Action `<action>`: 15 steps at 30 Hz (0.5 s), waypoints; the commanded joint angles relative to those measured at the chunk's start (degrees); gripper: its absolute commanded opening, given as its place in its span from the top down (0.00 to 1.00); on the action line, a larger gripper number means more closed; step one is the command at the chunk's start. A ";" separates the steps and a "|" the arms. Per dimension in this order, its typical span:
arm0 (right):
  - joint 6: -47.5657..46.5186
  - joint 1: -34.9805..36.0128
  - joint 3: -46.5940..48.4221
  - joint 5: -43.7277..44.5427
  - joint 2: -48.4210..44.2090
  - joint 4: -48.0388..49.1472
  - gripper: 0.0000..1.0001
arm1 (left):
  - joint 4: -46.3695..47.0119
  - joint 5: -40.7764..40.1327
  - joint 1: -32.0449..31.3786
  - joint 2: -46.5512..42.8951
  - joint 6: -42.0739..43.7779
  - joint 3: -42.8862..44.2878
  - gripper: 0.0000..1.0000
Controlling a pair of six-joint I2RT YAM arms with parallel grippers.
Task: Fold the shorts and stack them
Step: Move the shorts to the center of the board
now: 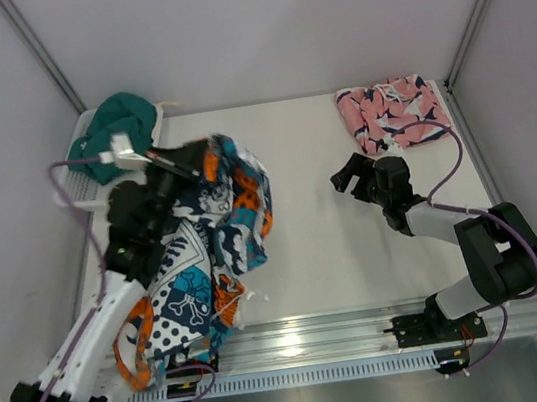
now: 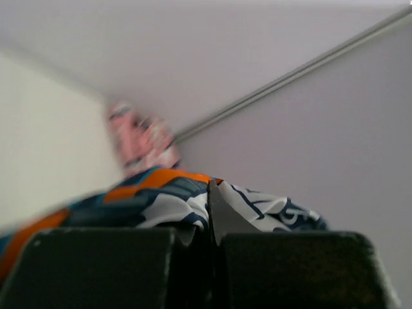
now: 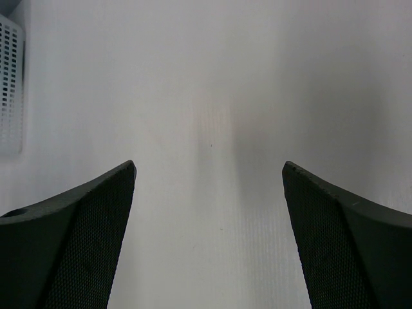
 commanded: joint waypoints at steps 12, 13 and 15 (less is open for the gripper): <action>-3.44 1.24 -2.17 -16.87 0.13 13.81 0.08 | 3.88 -0.67 -0.29 13.88 6.77 -14.81 0.78; -3.26 1.42 -1.64 -18.54 0.93 14.33 0.08 | 1.94 -2.17 -0.29 13.71 7.65 -12.62 0.76; -2.04 2.21 -0.67 -23.27 3.99 16.60 0.10 | -1.23 -4.55 0.06 13.00 9.33 -10.49 0.82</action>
